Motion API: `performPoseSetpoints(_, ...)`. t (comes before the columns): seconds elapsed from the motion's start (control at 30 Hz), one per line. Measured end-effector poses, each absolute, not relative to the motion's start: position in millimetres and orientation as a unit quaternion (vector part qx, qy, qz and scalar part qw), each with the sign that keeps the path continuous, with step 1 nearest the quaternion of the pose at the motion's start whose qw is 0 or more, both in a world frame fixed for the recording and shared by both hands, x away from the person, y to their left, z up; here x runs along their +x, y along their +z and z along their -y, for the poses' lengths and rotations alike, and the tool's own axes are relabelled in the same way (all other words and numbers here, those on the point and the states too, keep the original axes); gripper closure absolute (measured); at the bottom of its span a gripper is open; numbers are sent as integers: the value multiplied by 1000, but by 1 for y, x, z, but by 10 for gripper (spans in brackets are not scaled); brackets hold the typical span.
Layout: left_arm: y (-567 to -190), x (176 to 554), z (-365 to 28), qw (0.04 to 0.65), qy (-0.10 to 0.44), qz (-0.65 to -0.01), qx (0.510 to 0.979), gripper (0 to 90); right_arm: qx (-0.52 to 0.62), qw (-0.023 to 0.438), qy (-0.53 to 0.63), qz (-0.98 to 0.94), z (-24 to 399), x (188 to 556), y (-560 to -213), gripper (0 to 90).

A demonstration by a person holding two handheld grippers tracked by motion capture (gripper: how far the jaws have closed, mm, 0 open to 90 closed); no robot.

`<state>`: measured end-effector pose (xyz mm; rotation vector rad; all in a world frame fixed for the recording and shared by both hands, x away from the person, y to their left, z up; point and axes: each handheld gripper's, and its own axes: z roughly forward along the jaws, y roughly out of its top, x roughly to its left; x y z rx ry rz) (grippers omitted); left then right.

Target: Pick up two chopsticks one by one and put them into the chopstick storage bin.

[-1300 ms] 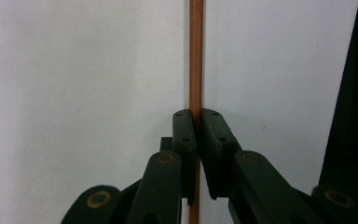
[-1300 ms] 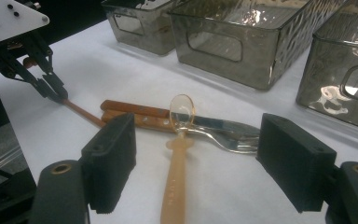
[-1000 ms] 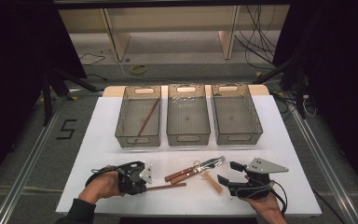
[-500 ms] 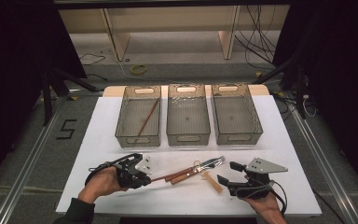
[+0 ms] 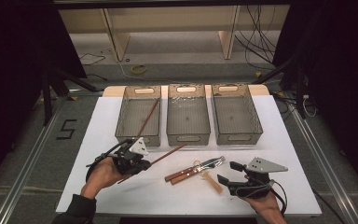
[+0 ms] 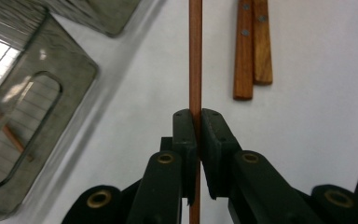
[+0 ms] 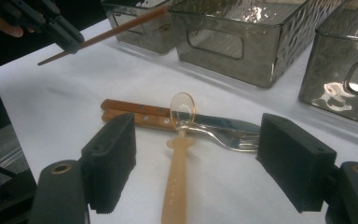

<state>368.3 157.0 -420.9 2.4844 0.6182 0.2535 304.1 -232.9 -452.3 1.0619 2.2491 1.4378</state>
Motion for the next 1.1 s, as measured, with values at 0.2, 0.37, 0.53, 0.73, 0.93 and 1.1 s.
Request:
performPoseSetpoints(0.2, -419, 376, -160, 291, 95, -247, 919, 841, 365, 134, 496, -776, 233, 305, -453, 289)
performPoseSetpoints(0.37, -415, 381, -161, 297, 103, -260, 913, 841, 366, 134, 496, -776, 233, 305, -453, 289)
performPoseSetpoints(0.53, -410, 387, -163, 304, 110, -270, 907, 841, 368, 133, 495, -776, 233, 304, -452, 289)
performPoseSetpoints(0.73, -403, 397, -165, 318, 117, -287, 896, 841, 368, 133, 496, -776, 233, 304, -453, 289)
performPoseSetpoints(0.93, -390, 411, -167, 331, 128, -304, 884, 841, 368, 133, 495, -776, 233, 304, -453, 289)
performPoseSetpoints(1.1, -379, 424, -169, 339, 139, -313, 877, 841, 368, 132, 496, -775, 233, 305, -453, 289)
